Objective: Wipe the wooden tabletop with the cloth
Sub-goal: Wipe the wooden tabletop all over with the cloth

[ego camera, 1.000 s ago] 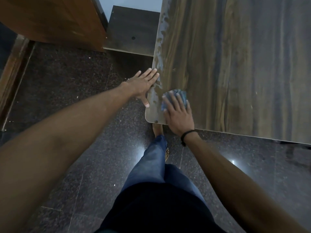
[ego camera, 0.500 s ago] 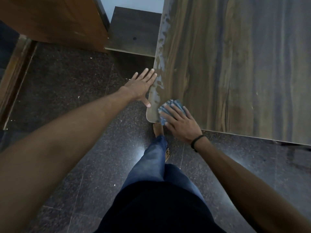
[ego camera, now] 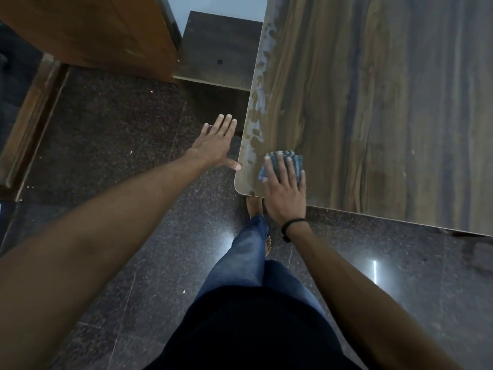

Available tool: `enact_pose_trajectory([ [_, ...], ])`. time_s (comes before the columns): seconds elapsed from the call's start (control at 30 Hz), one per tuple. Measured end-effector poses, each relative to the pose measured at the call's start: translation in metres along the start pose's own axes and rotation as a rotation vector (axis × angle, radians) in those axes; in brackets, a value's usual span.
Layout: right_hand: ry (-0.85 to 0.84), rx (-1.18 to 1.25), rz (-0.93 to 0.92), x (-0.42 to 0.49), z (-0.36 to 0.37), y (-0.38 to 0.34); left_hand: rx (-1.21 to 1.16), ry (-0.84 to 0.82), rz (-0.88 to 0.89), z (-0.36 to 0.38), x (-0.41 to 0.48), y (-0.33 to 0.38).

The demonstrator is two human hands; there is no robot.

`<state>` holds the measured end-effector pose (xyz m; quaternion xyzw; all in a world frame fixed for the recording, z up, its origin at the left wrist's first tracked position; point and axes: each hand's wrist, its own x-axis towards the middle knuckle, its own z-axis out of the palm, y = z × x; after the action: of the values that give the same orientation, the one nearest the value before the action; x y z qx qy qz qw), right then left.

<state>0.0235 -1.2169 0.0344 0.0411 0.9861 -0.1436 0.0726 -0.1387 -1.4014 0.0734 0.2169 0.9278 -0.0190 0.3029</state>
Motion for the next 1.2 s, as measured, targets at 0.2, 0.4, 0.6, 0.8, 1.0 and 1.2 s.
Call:
enact_pose_trajectory([
  [0.2,-0.058,-0.045,-0.1,-0.02,-0.007,0.042,-0.008,-0.008,-0.026,0.002,-0.01,0.001],
  [0.4,0.072,0.048,0.185,-0.011,0.004,0.012,-0.06,-0.059,-0.054,0.014,-0.024,0.002],
  [0.6,0.024,0.022,0.087,-0.019,-0.004,0.056,-0.097,-0.045,-0.071,0.017,-0.041,0.01],
  [0.8,0.107,0.11,0.382,-0.017,-0.002,0.033,-0.057,0.266,0.071,0.044,-0.078,0.051],
  [1.0,-0.022,-0.001,-0.133,0.046,-0.015,0.04,0.134,0.415,0.373,0.114,-0.104,0.083],
  [1.2,-0.107,-0.102,-0.428,0.055,-0.031,0.07,0.016,0.414,0.229,0.1,-0.095,0.077],
])
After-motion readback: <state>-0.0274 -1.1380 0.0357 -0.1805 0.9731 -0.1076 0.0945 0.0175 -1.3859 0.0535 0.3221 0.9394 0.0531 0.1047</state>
